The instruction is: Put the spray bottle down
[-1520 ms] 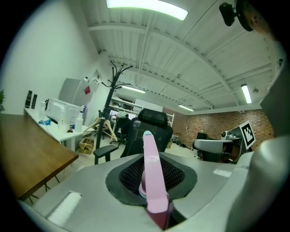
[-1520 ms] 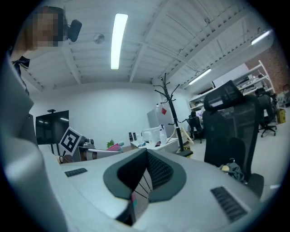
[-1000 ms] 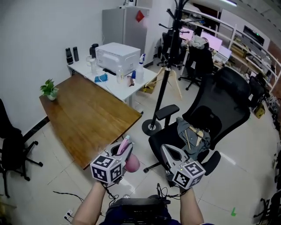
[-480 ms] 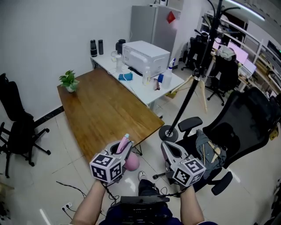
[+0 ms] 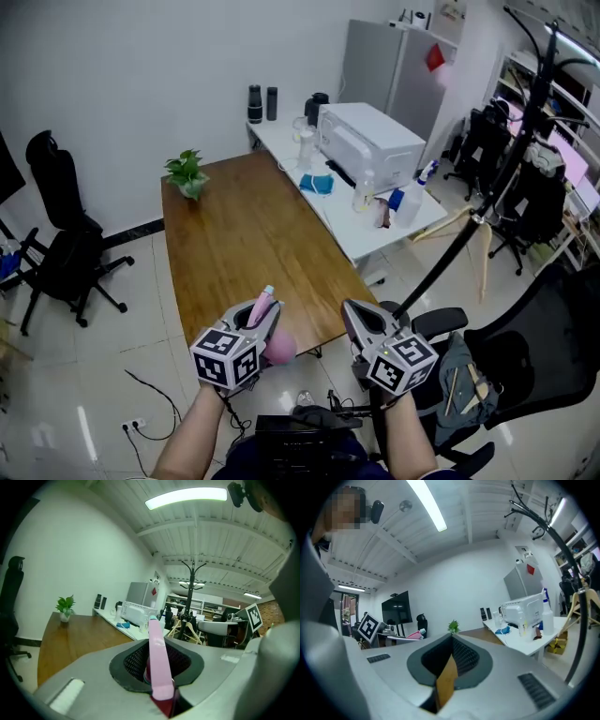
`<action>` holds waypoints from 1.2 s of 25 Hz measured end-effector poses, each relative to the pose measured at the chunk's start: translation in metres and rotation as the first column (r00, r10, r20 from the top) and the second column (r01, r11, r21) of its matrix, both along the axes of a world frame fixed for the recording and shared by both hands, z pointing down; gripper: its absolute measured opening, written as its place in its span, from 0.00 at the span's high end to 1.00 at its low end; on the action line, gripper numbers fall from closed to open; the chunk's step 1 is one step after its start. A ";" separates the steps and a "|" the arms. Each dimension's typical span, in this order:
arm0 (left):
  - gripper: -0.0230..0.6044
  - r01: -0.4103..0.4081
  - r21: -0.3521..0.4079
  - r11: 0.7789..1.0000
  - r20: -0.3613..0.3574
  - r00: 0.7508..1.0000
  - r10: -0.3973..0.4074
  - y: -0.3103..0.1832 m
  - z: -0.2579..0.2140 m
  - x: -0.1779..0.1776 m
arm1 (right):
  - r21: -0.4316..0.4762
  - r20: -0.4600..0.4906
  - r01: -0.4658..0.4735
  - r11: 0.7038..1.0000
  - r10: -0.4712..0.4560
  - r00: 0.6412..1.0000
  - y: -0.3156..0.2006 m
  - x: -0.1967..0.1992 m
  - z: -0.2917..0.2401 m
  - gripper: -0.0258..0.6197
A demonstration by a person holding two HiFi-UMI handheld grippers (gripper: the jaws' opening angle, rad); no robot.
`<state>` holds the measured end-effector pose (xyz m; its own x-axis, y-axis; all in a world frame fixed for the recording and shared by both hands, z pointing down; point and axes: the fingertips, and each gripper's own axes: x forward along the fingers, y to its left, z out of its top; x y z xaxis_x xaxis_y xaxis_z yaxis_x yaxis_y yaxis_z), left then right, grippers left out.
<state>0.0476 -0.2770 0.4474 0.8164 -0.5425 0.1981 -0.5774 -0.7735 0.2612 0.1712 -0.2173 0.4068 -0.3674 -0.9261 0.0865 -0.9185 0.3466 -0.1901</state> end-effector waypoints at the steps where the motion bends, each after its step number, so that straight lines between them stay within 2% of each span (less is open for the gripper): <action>1: 0.84 0.024 -0.001 1.000 0.004 1.000 -0.024 -0.007 0.000 0.001 | -0.003 0.003 0.024 1.000 -0.024 1.000 -0.011 0.002 0.001 0.95; 6: 0.84 0.145 -0.008 0.989 0.018 0.989 -0.145 -0.043 0.000 -0.001 | -0.011 0.009 0.153 0.988 -0.153 0.988 -0.063 0.006 0.001 0.95; 11: 0.84 0.252 -0.013 0.968 0.042 0.967 -0.251 -0.069 0.005 -0.008 | -0.040 0.026 0.262 0.964 -0.261 0.965 -0.097 0.002 0.014 0.95; 15: 0.84 0.309 -0.005 0.951 0.066 0.949 -0.308 -0.083 0.005 -0.020 | -0.044 0.051 0.301 0.953 -0.298 0.953 -0.119 -0.003 0.021 0.95; 21: 0.84 0.382 0.024 0.924 0.080 0.921 -0.382 -0.097 0.002 -0.050 | -0.040 0.062 0.355 0.934 -0.352 0.934 -0.142 -0.033 0.026 0.95; 25: 0.84 0.434 0.040 0.900 0.096 0.895 -0.436 -0.110 0.005 -0.080 | -0.032 0.023 0.370 0.929 -0.369 0.929 -0.150 -0.058 0.025 0.95; 30: 0.84 0.453 0.047 0.890 0.127 0.881 -0.455 -0.122 0.018 -0.105 | -0.044 0.001 0.404 0.914 -0.404 0.915 -0.154 -0.086 0.029 0.95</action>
<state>-0.0574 -0.3992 0.4656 0.4474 -0.8512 0.2745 -0.8943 -0.4219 0.1494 0.0850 -0.3709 0.4362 -0.7083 -0.6944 0.1269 -0.7036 0.6799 -0.2067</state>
